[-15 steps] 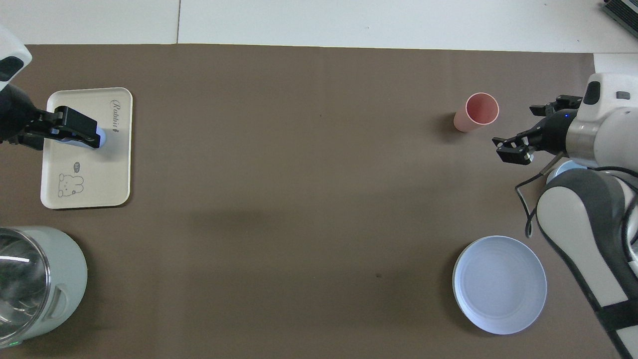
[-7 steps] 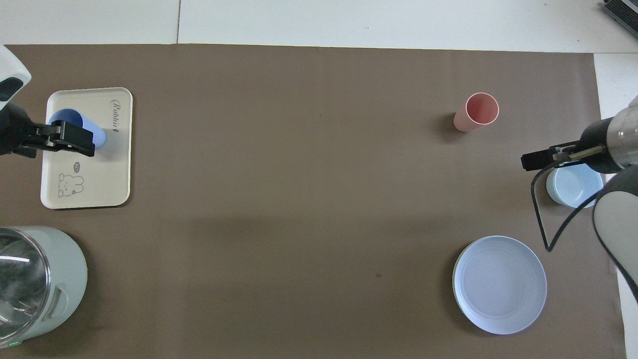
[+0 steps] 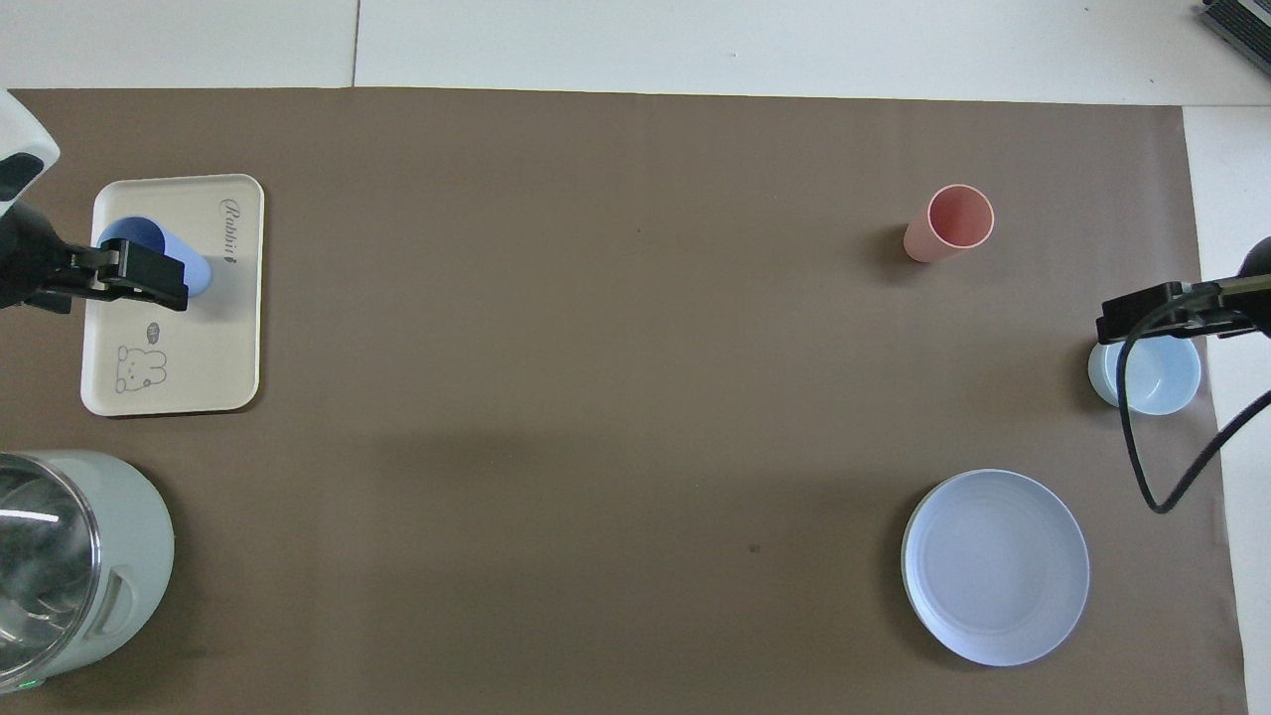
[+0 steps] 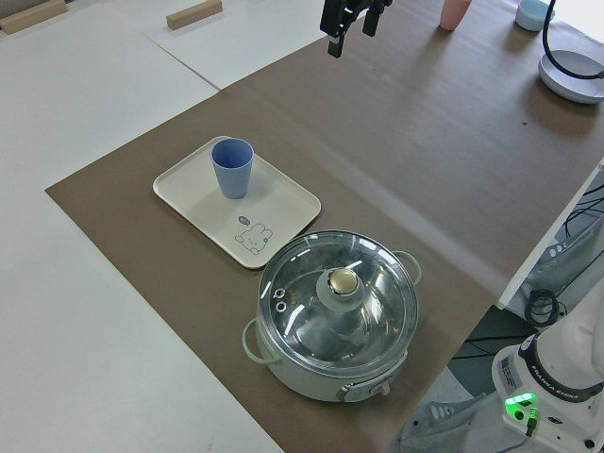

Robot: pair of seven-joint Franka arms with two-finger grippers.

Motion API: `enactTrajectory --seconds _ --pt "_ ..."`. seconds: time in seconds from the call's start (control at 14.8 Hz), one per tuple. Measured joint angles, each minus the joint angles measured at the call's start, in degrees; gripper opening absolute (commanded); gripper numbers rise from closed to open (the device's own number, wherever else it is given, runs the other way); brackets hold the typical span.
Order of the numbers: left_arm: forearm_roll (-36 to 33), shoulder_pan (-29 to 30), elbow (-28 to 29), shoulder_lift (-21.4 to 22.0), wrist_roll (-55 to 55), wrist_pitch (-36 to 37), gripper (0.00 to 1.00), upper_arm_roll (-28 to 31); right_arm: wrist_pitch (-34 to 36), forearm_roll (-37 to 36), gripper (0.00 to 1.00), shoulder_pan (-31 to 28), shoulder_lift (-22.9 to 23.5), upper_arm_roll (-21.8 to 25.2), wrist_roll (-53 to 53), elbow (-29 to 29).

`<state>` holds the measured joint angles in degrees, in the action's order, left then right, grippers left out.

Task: Place cup on tray

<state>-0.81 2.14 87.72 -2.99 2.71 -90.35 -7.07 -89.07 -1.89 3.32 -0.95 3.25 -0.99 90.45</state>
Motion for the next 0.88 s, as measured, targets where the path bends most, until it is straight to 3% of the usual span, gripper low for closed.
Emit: enactTrajectory --seconds 0.88 --pt "0.0 1.3 0.0 0.0 -1.4 0.0 1.0 0.2 2.8 3.6 1.0 -4.3 1.0 0.0 0.3 -1.9"
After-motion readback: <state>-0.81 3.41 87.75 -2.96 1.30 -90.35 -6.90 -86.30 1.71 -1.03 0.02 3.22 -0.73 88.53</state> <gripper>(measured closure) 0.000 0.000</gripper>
